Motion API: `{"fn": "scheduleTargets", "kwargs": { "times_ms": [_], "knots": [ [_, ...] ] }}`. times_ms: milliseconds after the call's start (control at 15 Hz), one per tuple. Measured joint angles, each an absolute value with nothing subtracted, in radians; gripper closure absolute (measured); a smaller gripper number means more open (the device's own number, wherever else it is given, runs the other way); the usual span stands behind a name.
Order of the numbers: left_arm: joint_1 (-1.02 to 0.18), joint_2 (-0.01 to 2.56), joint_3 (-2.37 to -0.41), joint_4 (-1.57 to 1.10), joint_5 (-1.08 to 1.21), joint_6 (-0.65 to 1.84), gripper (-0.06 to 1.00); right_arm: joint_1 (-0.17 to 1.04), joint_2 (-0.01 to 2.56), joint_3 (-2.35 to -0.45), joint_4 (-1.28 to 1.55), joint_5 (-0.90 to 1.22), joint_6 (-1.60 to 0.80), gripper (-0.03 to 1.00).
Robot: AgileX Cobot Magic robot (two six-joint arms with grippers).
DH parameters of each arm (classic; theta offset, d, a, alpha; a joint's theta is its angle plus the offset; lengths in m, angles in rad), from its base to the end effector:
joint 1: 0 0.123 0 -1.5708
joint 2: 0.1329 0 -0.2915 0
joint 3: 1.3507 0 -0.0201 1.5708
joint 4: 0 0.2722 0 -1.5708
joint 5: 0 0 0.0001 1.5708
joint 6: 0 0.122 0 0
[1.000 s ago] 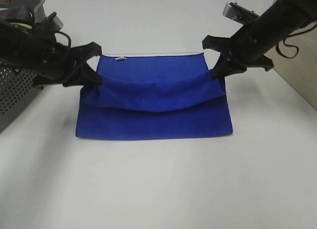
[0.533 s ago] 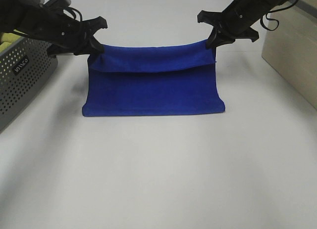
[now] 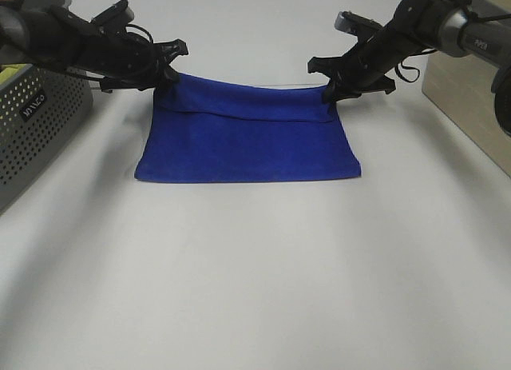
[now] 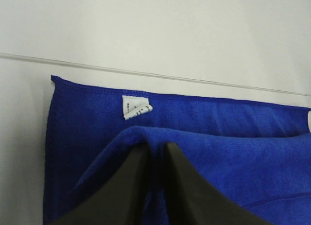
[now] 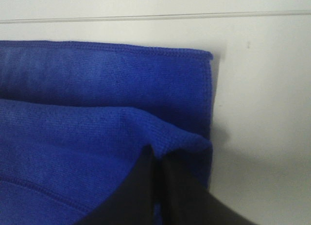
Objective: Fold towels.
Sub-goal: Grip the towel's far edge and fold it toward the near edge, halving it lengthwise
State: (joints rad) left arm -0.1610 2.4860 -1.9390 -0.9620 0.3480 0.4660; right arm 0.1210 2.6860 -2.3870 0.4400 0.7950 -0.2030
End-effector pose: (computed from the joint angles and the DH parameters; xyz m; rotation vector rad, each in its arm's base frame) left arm 0.5844 -0.1296 0.0935 -0.1905 2.2777 -0.6524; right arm 0.6047 0.1109 0.0828 -0.1317 2.5261 0.4851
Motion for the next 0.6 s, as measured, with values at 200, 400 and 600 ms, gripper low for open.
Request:
{"fn": "scheduleTargets", "kwargs": {
  "times_ms": [200,400,600],
  "knots": [
    [-0.161,2.476,-1.942,-0.889,0.341,0.467,0.18,0.121,2.675,-2.391,0.438,0.793,-0.203,0.39],
    [-0.161,2.448,-1.942,-0.796,0.384,0.467,0.14,0.121,2.637,-2.391,0.421,0.88,-0.201,0.24],
    [-0.161,2.426,-1.947,-0.68,0.576,0.414,0.14,0.121,2.59,-2.396,0.386,1.098,-0.174,0.22]
  ]
}}
